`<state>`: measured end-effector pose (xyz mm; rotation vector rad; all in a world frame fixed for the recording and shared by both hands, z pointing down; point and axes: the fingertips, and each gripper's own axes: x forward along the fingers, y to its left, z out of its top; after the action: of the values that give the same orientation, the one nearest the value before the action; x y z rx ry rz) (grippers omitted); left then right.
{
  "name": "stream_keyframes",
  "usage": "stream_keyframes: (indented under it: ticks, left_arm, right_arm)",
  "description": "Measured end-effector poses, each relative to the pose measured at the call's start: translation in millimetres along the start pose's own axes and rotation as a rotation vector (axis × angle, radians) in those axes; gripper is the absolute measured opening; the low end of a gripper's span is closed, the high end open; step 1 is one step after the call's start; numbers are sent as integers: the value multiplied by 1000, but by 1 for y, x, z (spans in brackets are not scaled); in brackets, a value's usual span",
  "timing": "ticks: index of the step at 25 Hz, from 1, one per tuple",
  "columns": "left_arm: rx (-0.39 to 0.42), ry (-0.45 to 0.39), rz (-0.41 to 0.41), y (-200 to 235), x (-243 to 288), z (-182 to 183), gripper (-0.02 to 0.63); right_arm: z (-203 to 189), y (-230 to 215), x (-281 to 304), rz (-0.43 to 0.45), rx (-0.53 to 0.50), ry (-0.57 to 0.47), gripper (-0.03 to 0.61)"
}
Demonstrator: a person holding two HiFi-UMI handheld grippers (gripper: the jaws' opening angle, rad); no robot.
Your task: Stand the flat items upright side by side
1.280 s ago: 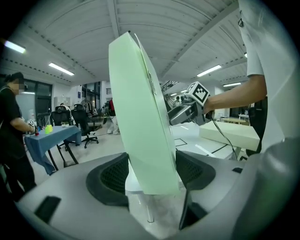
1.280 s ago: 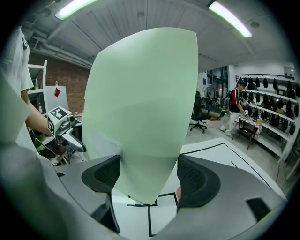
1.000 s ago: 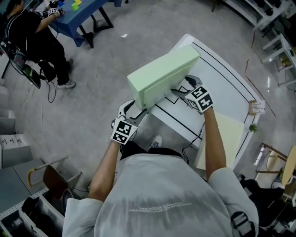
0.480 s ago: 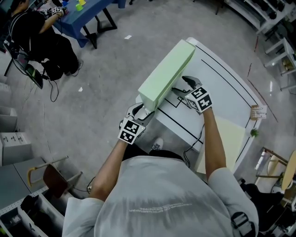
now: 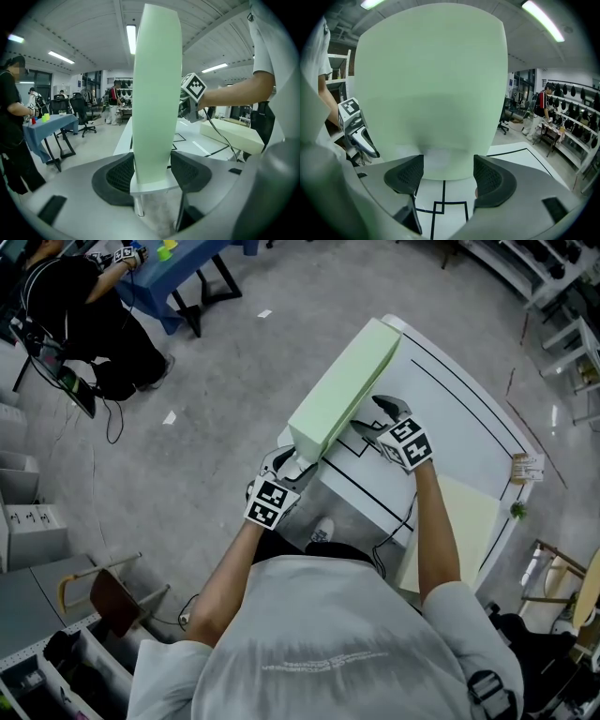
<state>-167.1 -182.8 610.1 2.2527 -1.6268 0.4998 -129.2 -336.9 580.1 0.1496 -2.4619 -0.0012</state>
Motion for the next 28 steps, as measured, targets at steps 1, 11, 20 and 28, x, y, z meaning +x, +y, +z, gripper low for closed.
stream_keyframes:
  ticks: [1, 11, 20, 28]
  left_arm:
    - [-8, 4, 3, 0, -1, 0, 255]
    - [-236, -26, 29, 10, -40, -1, 255]
    - [-258, -140, -34, 31, -80, 30, 224]
    - [-42, -178, -191, -10, -104, 70, 219]
  right_arm:
    - [-2, 2, -2, -3, 7, -2, 339]
    - [-6, 4, -81, -145, 117, -113, 351]
    - [12, 46, -214, -415, 198, -267, 353]
    - [2, 126, -337, -742, 328, -361, 353]
